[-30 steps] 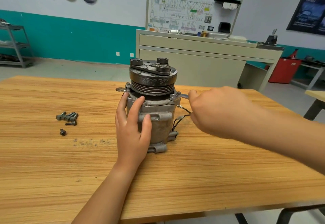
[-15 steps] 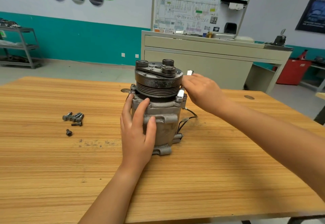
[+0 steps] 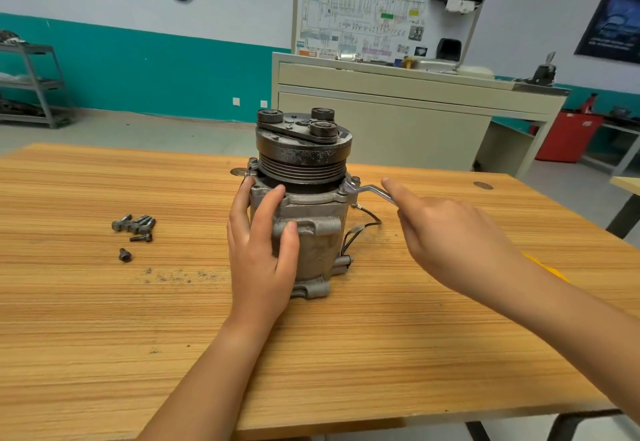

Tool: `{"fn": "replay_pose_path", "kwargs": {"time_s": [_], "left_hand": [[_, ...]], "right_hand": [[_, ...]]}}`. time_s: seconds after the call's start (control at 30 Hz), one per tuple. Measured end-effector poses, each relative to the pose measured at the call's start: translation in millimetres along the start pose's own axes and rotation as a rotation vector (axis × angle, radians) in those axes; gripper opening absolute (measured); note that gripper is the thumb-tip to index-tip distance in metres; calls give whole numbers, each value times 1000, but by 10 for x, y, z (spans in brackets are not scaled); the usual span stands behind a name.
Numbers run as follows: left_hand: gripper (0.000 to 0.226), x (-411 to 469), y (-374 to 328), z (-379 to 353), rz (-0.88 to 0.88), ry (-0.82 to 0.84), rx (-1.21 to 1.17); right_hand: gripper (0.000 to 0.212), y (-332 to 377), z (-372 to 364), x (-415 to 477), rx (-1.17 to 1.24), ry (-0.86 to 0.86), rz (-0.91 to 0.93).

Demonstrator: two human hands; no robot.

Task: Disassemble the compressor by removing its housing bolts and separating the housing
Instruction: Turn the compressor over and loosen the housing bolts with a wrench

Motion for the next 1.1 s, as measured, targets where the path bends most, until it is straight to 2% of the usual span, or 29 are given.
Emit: {"fn": "replay_pose_path", "kwargs": {"time_s": [0.13,0.23,0.37,0.47,0.6,0.7,0.8,0.87,0.93,1.1], "left_hand": [[40,1,1,8,-11,6,7],[40,1,-11,5,-5,5,-1],[40,-2,-10,1,-5,3,4],[40,-3,-6,5,1,3,3],[40,3,-14,2,8,7,-1],[40,3,-16,9,4,14,-3],[39,2,-11,17,6,17,-5],[39,2,-16,15,1,20,-5],[39,2,-20,19,1,29,-1],[39,3,-11,18,-14,32,14]], "right_hand": [[57,79,64,53,-100,71,-85],[60,205,157,68,-250,140,-89],[61,383,242,104,-328,208,-114],[63,467,288,118,-383,240,-52],[51,422,326,140,-504,220,40],[34,234,344,225,-589,277,149],[24,26,320,452,-665,224,234],[23,-63,191,651,-623,171,220],[23,-75,-15,810,-477,106,218],[12,-114,-244,806,-117,-170,258]]}}
Point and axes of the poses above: each hand's wrist, its own x-axis towards the middle knuckle, its own z-axis out of the back of the hand, y = z × x, the point moved 5 cm from there along x, towards the middle knuckle, and after that the axes turned 3 degrees about y, right-handed, at the moved point
